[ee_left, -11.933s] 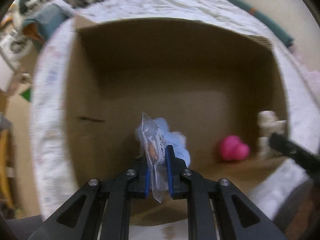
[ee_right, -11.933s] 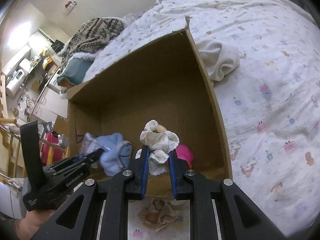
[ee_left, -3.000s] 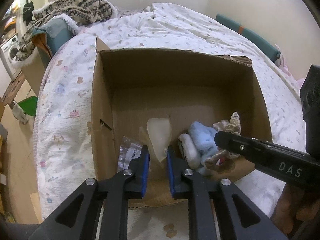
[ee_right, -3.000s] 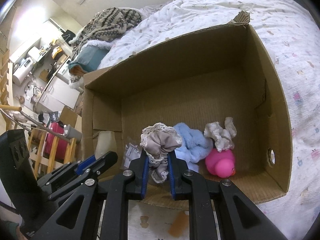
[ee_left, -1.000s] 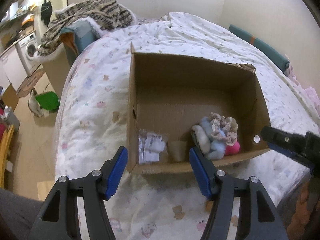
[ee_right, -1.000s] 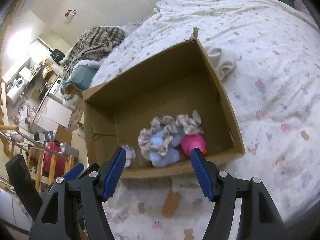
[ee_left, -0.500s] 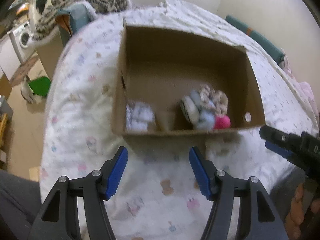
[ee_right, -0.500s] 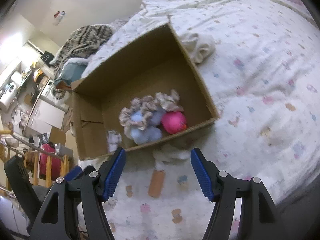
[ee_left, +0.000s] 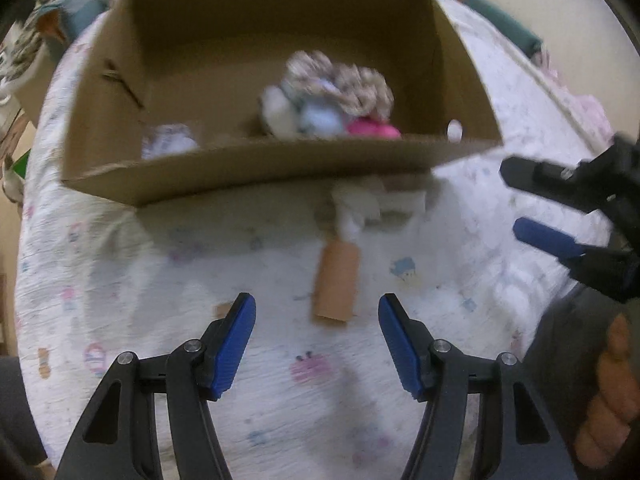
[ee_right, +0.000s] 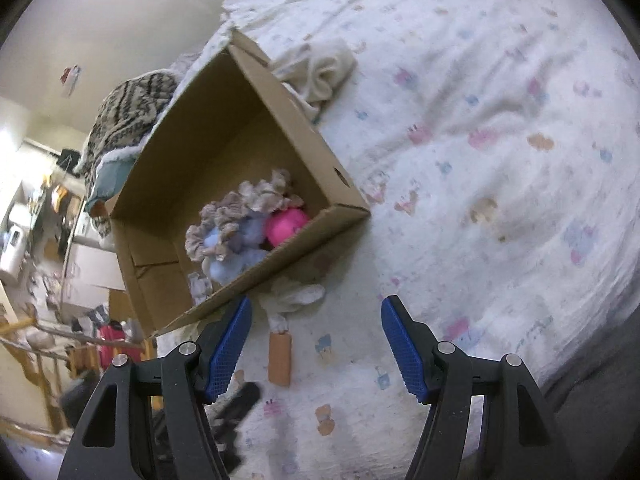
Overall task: Organize soft objects
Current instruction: 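Grasp the tan tube with the left tool while the right tool grasps the white cloth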
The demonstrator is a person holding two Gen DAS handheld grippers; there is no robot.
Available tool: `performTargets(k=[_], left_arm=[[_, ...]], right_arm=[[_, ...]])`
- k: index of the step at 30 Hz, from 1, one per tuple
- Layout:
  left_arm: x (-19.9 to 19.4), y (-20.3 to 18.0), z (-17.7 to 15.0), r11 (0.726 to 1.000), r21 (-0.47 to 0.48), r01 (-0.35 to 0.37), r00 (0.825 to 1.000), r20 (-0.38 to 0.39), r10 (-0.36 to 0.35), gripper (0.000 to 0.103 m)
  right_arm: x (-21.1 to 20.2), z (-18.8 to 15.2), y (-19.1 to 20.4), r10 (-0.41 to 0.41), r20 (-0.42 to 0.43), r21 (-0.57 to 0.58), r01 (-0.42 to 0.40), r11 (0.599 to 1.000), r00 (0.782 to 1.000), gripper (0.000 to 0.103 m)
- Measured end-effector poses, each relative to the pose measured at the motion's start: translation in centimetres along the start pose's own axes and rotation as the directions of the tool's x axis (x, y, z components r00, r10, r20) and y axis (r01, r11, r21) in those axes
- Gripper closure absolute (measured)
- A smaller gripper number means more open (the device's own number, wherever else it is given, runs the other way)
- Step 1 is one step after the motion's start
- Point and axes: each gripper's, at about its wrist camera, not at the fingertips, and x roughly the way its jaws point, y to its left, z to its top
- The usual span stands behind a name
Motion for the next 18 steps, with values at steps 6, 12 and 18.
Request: performTargets(k=[6,12,18], left_arm=[[3.0,-1.7,0.6,1.0,0.017,0.002,0.999,-0.036,-0.002,0.062],[3.8,-2.1,0.9,1.0,0.026,0.001,0.999,-0.042,0.0,0.094],[2.3,-1.2,1.0,1.0,0.006,0.027,0.999,-0.038,-0.027,0.097]], right_arm=[[0.2,0.2,-0.1,-0.003,-0.003,-0.001,0.003,1.0,1.0,0.032],[0.4,0.4,-1.2,0.031,-0.035,0.038,-0.029,0.999,0.999,0.032],[1.3,0.2,-0.3,0.032,-0.065,0.015,-0.031,0.999,0.997,0.032]])
